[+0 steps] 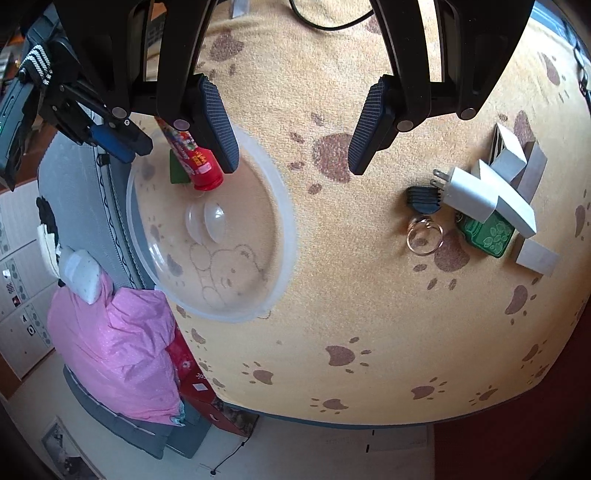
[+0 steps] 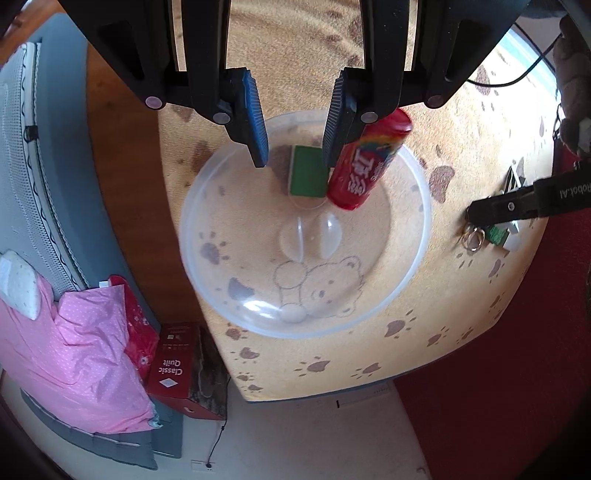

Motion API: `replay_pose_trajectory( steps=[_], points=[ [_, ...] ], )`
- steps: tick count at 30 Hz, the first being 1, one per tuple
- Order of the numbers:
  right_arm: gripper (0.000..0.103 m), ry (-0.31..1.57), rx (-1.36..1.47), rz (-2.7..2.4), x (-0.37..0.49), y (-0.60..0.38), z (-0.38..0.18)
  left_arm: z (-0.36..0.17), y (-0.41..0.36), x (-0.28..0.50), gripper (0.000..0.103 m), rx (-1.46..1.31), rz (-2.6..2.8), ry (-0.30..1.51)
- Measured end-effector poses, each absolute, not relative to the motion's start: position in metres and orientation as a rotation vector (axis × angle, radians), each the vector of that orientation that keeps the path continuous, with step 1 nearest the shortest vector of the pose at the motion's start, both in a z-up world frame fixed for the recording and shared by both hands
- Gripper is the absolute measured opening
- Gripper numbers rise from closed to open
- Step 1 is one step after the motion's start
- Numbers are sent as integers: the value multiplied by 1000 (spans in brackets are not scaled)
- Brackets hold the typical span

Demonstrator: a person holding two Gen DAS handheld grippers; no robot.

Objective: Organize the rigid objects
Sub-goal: 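Release the green block and red can into the clear bowl with both grippers, then push the red can upright inside the bowl with the right gripper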

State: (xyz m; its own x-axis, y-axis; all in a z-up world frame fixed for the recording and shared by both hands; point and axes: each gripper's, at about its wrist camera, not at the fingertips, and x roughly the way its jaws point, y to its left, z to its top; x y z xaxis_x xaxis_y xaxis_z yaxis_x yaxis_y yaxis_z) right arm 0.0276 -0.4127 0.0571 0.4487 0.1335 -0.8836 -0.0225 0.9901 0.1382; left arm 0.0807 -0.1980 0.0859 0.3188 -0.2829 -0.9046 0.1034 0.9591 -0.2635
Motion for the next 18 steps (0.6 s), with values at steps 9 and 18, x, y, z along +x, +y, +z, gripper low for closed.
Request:
replay_pose_trajectory(
  steps=[9,18],
  points=[
    [33,1166,83,86,15,-412,54,78,-172,77,63,-208,-221,1244],
    [34,1176,54,126,17,-394,54,75,-163,78,63,-215,-231,1257]
  ],
)
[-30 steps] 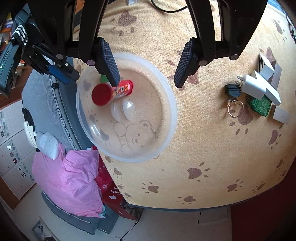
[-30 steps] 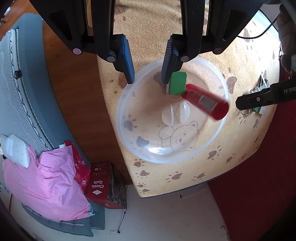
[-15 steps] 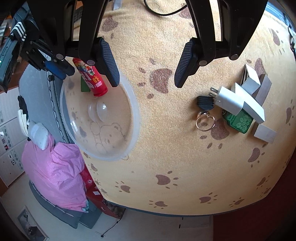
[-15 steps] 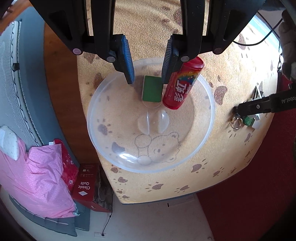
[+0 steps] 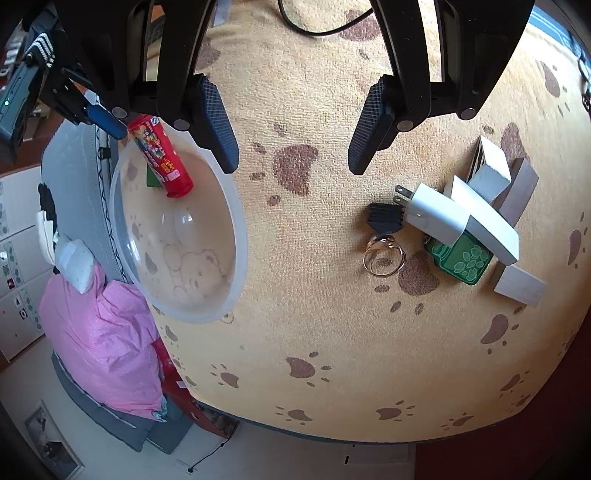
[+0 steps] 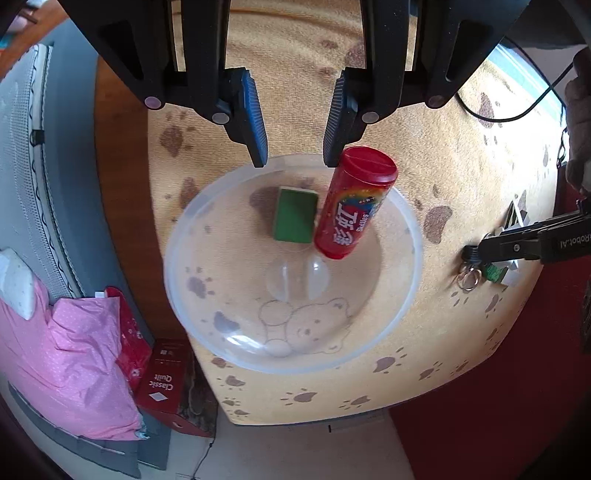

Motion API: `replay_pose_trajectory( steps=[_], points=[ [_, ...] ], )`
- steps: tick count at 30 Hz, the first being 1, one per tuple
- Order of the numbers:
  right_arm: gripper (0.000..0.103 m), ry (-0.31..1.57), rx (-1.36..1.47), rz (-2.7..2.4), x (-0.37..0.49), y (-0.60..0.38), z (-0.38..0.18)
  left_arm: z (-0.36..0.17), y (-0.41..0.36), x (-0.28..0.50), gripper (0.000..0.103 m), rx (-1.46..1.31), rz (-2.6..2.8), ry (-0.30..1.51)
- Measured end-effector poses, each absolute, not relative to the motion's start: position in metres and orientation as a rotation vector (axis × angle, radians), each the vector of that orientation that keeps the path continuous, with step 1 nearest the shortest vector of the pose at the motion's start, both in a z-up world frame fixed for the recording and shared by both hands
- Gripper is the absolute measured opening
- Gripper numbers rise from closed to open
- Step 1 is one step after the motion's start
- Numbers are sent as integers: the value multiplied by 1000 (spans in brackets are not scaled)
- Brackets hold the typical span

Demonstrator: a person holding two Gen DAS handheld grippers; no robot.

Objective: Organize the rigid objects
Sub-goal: 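Push the red can upright inside the bowl with the right gripper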

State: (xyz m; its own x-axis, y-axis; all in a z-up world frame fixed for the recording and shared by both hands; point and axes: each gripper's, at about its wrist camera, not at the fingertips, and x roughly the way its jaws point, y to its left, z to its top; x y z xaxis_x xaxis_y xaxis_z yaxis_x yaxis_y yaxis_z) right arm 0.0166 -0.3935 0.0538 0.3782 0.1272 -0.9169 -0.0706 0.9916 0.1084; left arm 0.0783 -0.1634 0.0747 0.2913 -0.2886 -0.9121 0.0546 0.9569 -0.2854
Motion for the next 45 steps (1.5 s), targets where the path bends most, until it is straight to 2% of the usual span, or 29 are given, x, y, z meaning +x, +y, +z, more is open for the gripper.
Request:
replay_pose_trajectory(
  steps=[24,32,37,45],
  points=[
    [35,1110,58,134,99,-331,53,68,-77,56,63,-300,-73,1267],
    [35,1104,104,135,86,-328,61,65,-49,49,63,-329,-33,1272],
    [41,1107,140,155,74,-320,65,60,-40,50,63,-333,-22,1280],
    [41,1109,122,210,66,-297,70,49,-21,52,63,-317,11,1289]
  ],
)
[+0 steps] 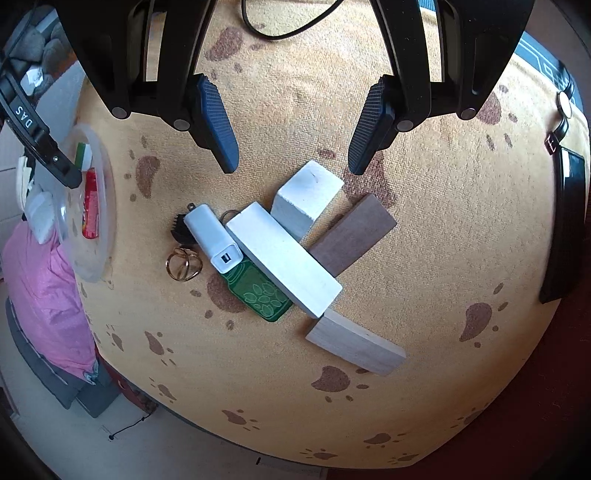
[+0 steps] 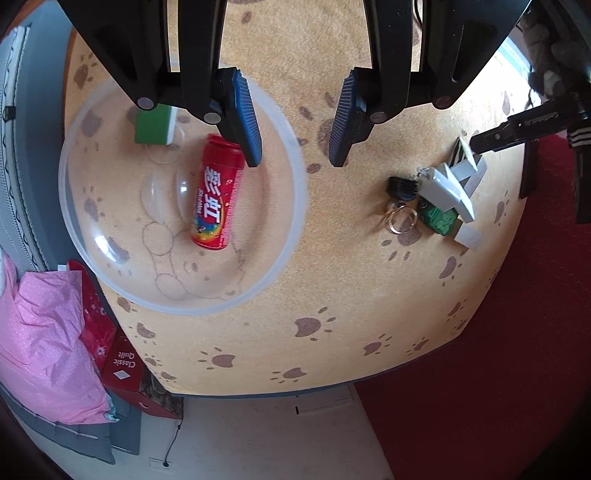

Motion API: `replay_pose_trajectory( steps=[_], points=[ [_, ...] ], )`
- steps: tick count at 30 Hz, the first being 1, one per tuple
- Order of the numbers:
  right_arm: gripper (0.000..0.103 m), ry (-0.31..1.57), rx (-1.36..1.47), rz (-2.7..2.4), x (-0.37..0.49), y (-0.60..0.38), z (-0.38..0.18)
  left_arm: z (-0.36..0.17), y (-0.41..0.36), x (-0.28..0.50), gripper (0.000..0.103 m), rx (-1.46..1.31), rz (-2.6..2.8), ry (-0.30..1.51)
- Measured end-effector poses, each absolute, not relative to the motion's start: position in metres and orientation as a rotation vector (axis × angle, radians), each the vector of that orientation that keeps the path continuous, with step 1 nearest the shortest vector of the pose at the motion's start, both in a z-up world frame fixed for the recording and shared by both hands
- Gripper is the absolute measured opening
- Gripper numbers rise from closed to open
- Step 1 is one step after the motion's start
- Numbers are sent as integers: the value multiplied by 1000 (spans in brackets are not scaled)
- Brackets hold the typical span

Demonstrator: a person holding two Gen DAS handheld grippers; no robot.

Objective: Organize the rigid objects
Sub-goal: 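Push the red can upright inside the bowl with the right gripper, then grasp the dark brown wooden block with the left gripper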

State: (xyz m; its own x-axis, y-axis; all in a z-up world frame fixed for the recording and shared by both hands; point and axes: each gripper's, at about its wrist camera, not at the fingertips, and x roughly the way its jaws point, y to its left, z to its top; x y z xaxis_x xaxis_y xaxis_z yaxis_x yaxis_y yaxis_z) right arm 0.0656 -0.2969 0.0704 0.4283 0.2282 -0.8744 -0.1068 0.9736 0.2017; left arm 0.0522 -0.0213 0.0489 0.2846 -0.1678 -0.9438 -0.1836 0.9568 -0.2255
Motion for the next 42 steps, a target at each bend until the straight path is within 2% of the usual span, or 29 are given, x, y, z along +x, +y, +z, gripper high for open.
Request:
replay_pose_trajectory(
  steps=[14,25,42],
  points=[
    [41,1176,56,331,51,-247,60,47,18,58,63,-361,47,1267],
    [41,1207,50,344,48,-225,54,37,38,67,63,-265,58,1262],
    [41,1249,50,296,46,-206,46,18,21,101,61,-121,-90,1261]
  ],
)
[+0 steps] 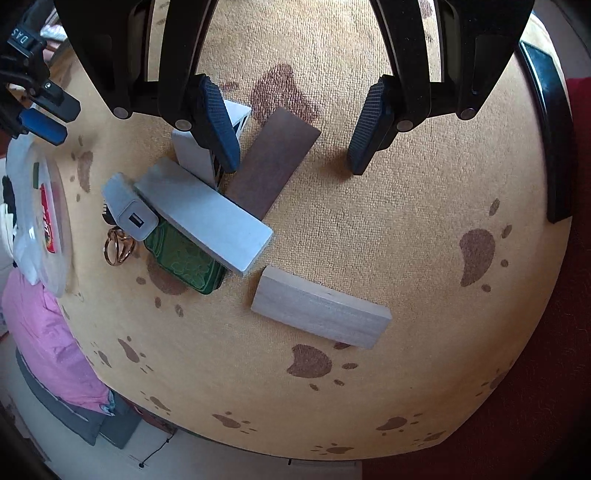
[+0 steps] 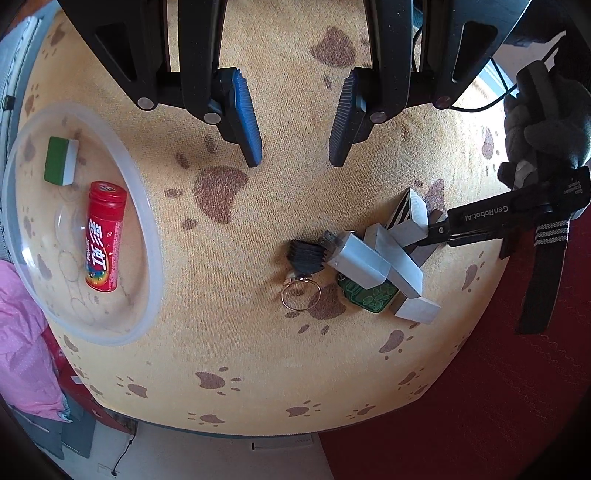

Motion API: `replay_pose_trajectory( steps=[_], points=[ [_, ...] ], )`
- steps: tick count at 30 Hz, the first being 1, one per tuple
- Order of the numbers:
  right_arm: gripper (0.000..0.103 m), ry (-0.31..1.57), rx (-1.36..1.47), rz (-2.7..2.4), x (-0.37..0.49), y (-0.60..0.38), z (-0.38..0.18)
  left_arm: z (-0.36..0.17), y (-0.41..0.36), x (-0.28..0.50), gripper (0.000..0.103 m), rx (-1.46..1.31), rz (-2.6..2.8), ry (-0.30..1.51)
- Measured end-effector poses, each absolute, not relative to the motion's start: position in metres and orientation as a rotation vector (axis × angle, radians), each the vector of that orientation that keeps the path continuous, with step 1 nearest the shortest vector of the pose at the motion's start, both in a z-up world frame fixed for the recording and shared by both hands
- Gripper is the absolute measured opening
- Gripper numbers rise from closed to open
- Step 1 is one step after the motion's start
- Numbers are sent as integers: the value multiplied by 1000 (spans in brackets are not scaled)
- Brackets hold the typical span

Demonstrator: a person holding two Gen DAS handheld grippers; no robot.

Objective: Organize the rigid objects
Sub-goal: 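Grasp the dark brown wooden block with the left gripper, then lift the brown block with the left gripper while the right gripper grasps the white foam block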

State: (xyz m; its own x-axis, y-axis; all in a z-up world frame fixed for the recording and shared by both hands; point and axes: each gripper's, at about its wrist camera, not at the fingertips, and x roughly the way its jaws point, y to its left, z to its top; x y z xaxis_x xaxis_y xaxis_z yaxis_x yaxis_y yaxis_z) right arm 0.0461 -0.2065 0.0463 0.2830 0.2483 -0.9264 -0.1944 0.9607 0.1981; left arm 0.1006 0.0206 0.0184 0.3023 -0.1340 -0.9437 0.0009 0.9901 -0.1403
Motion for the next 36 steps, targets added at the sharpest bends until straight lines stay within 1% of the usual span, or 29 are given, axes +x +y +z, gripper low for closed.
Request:
replay_pose_trajectory(
  steps=[3,4,6,8,14,22,27,36],
  points=[
    [41,1257,55,294,47,-204,44,18,19,103,60,-102,-116,1246],
    [41,1260,54,295,48,-202,43,18,19,103,57,-99,-127,1242],
    [41,1263,51,304,48,-197,42,19,17,104,51,-94,-154,1237],
    [41,1266,43,320,50,-190,41,19,15,103,38,-98,-191,1237],
    [41,1275,29,368,57,-169,38,21,20,98,31,-120,-214,1240],
    [41,1305,55,445,69,-143,34,36,48,84,30,-170,-164,1216],
    [43,1328,77,501,78,-122,30,43,61,76,30,-200,-134,1204],
    [43,1365,78,487,95,-89,18,44,84,61,30,-240,-86,1208]
  ],
)
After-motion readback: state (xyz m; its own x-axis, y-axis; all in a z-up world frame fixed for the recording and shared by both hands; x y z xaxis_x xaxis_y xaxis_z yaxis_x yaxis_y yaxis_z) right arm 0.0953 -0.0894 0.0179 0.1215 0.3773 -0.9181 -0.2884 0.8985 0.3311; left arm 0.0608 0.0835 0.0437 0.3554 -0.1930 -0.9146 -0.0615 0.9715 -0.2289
